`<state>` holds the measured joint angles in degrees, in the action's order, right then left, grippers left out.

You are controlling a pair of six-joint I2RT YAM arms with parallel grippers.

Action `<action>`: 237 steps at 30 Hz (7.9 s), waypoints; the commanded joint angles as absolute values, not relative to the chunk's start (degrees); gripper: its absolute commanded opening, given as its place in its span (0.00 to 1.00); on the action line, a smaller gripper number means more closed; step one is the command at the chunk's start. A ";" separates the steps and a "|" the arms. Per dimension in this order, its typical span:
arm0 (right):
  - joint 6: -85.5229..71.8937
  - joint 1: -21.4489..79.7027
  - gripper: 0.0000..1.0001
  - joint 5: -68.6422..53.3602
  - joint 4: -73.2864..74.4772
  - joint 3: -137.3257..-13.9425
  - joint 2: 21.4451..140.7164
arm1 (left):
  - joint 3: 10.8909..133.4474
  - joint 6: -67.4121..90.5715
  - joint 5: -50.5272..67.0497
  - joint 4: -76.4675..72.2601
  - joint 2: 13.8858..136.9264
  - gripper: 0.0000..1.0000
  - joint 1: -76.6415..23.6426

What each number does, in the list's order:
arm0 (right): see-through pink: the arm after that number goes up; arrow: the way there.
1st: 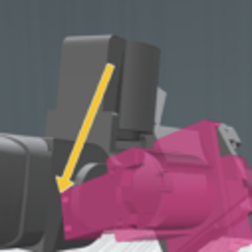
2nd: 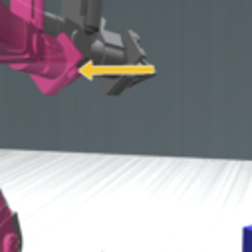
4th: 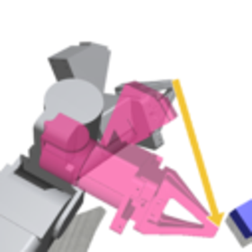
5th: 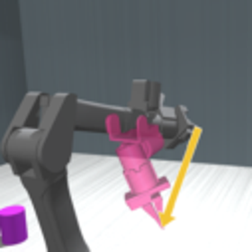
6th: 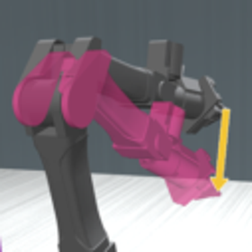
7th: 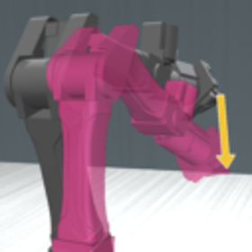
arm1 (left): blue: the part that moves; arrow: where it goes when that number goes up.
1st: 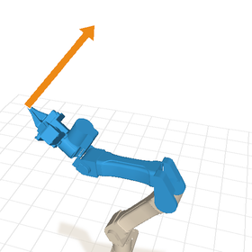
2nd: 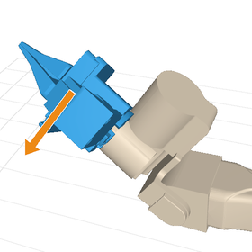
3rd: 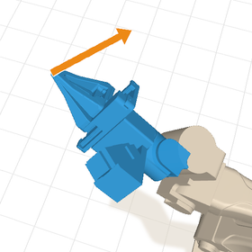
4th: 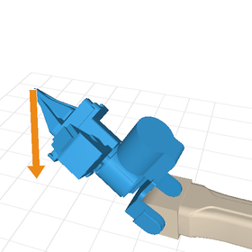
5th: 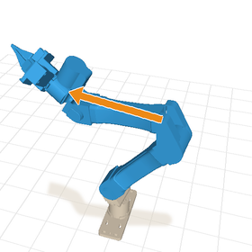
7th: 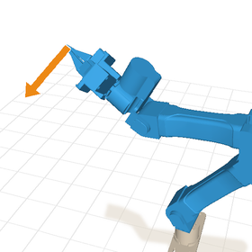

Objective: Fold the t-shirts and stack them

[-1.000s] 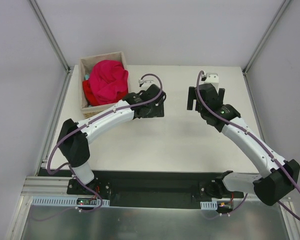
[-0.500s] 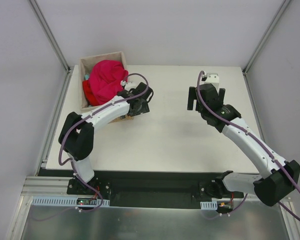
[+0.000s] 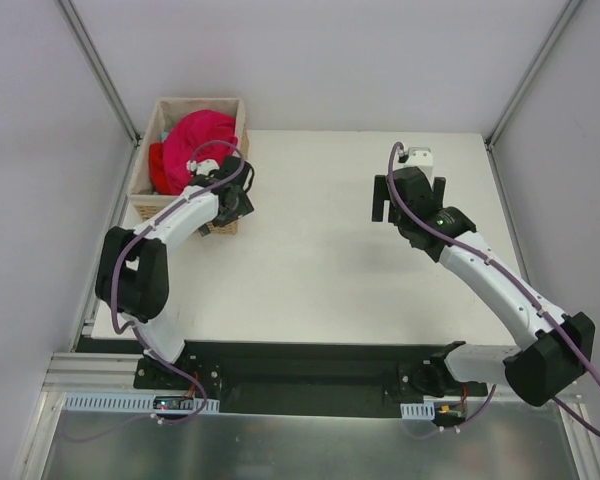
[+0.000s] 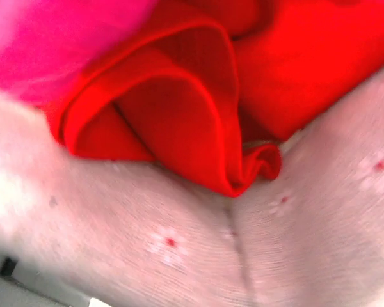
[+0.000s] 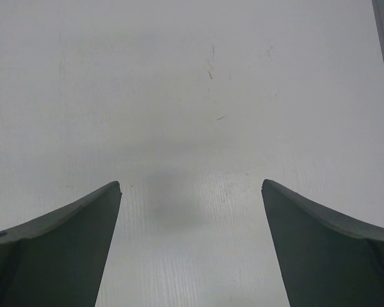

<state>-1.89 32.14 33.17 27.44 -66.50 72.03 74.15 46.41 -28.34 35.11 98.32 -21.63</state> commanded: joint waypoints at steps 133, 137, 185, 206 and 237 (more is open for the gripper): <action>-1.84 46.41 0.96 47.44 28.03 -68.47 72.78 | 139.64 16.69 13.96 31.64 97.99 0.00 -27.59; -3.60 46.32 0.96 52.37 30.49 -67.94 70.76 | 143.88 21.00 21.24 30.85 100.63 0.00 -31.19; -11.96 39.37 0.96 63.54 43.59 -68.56 64.78 | 108.72 16.43 9.58 12.74 113.71 0.99 -22.17; -9.67 40.52 0.96 63.63 40.43 -68.29 66.88 | 112.59 15.56 13.71 16.26 128.14 0.99 -7.83; -10.11 43.59 0.96 64.07 39.72 -70.58 74.97 | 124.63 14.24 15.57 21.18 134.56 0.99 7.65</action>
